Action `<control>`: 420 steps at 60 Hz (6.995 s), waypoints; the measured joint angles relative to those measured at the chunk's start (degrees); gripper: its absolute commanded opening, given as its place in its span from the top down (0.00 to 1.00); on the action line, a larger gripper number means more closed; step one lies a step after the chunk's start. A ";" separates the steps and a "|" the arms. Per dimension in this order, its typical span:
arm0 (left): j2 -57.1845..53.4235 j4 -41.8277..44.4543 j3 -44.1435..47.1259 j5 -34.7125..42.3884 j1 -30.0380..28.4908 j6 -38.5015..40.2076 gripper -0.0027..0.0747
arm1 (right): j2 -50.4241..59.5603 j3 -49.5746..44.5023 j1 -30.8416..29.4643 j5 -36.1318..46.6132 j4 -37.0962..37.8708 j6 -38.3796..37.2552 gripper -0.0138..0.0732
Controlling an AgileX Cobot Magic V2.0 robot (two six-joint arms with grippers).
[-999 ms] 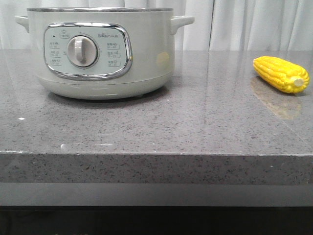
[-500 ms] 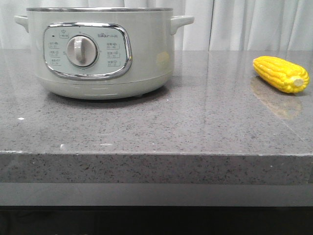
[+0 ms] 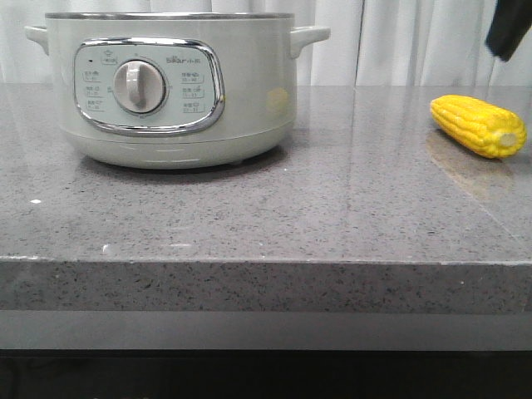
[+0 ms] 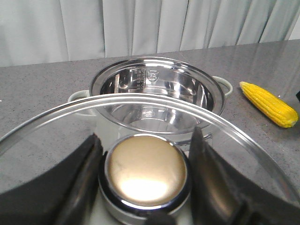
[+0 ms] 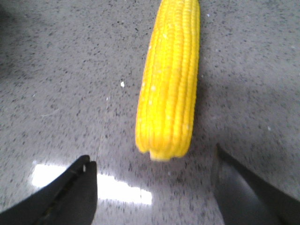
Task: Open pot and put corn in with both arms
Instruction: 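Lower the right gripper onto the yellow corn cob and grasp it, then lift the corn cob with the right gripper and carry it over the pot, then open the right gripper to drop the corn into the pot, then lower the glass lid back onto the cooker with the left gripper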
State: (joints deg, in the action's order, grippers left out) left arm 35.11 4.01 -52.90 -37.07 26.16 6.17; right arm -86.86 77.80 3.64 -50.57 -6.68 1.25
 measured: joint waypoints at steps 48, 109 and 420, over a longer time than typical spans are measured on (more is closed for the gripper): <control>0.00 0.00 0.00 0.00 0.00 0.00 0.78 | -18.40 8.51 0.00 -0.17 2.50 0.00 0.23; 0.00 0.21 0.00 0.00 0.00 0.00 0.78 | -10.47 17.08 4.68 -4.08 2.42 0.11 0.47; 57.52 -2.26 -27.81 25.67 0.00 0.00 0.77 | 47.09 -27.09 31.55 17.60 0.29 1.90 0.20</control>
State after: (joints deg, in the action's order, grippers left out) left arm 92.63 1.75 -80.71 -11.40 26.16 6.17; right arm -39.77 50.71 35.19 -32.96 -6.39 3.16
